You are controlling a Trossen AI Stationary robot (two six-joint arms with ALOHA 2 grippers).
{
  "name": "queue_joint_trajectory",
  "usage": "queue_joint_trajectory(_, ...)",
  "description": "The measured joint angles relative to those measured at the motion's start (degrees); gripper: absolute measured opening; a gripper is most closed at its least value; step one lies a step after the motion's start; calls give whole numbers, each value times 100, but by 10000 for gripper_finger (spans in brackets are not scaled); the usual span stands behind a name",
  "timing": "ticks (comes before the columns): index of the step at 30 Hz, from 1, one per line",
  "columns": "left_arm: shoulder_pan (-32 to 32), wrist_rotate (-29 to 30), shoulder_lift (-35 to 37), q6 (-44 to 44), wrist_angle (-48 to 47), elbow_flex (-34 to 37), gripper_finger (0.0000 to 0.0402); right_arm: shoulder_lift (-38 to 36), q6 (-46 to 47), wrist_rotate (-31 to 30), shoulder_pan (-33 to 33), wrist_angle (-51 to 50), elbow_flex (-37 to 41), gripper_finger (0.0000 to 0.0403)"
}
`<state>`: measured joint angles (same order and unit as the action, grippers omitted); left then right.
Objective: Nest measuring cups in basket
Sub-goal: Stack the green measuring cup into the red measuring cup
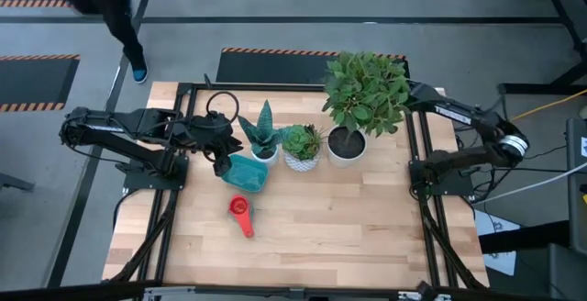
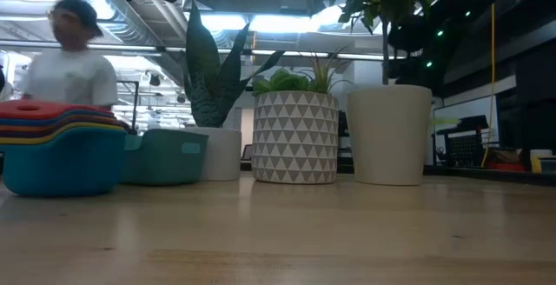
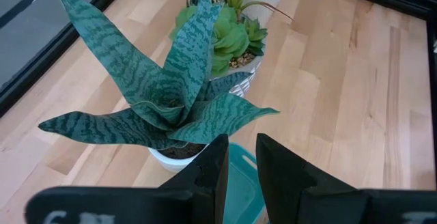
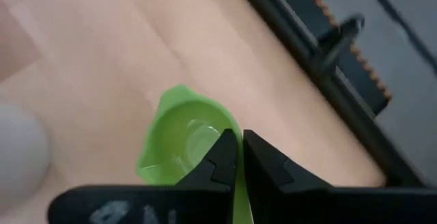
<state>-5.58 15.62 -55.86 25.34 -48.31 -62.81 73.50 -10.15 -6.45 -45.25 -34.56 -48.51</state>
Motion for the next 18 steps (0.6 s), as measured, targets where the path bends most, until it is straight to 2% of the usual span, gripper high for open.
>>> queue_joint_trajectory(8,-2,-2,0,-4,-1,0,69,-621,822,-7,0,-1582,0,20)
queue_joint_trajectory(18,-2,-2,0,-15,-2,1,69,-731,2073,162,133,-3822,0,20)
